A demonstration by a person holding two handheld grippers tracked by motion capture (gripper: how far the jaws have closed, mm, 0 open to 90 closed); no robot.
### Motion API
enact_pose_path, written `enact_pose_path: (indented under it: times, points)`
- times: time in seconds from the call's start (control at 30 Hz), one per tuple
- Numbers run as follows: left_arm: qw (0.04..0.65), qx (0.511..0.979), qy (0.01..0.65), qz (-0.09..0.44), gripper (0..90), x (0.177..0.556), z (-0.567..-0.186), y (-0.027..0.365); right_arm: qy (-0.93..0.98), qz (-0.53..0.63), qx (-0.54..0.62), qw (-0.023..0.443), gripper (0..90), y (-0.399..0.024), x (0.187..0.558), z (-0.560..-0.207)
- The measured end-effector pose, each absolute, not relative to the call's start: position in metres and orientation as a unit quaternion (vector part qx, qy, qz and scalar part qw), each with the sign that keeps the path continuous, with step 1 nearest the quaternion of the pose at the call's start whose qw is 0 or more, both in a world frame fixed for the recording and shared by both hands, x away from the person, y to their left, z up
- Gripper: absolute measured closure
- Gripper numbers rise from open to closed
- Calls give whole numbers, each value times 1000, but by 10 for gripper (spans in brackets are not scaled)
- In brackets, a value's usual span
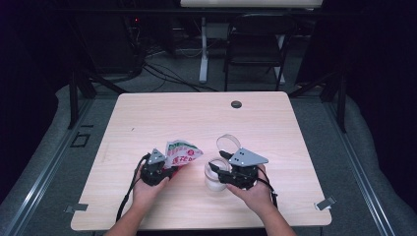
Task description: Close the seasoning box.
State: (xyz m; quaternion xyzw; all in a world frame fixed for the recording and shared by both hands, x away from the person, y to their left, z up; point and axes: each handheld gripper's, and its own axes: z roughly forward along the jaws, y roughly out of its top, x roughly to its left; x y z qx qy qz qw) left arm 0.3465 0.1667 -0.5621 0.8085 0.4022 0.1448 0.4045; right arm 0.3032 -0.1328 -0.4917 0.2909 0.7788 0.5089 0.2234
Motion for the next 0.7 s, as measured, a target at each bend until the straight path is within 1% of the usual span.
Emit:
enact_pose_path:
  times: [0.33,0.53,0.7]
  points:
    - [427,782,429,149,746,348,-555,184,775,511,298,221,461,-135,305,-493]
    - [442,758,454,155,746,349,-550,200,772,514,300,223,461,-136,305,-493]
    - [442,729,488,188,746,351,-544,226,768,516,305,225,461,-138,306,-492]
